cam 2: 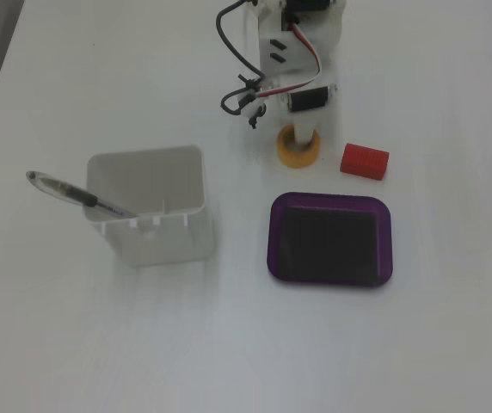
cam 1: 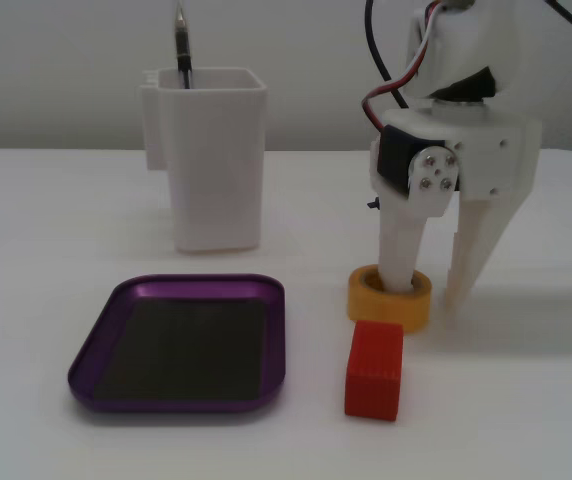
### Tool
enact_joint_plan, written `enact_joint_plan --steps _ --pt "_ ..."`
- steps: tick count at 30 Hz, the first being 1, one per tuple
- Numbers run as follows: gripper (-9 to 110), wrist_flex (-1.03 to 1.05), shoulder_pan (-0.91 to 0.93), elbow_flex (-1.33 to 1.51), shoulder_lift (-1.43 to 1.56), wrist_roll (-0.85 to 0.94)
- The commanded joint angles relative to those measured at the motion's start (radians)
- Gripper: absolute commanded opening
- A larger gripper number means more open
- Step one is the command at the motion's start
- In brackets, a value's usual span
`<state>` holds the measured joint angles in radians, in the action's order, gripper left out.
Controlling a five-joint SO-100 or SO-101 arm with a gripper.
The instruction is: Grab up the yellow tape and put it in the box.
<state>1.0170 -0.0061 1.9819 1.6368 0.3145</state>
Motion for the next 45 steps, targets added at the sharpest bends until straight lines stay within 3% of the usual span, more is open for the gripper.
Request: enact_joint_plan --steps 1,7,19,27,36,45 --pt "0 0.000 -0.002 -0.021 0.000 0.005" --pt "-1 0.058 -0.015 -0.041 0.046 0.003" --pt "-1 0.120 -0.144 -0.170 0.571 0.002" --pt "-1 -0.046 -0.206 -0.278 0.304 -0.008" --pt "-1 -0.094 -0.069 -0.566 -0.158 -0.094" --pt "-1 -0.094 -0.006 -0.681 -0.387 -0.083"
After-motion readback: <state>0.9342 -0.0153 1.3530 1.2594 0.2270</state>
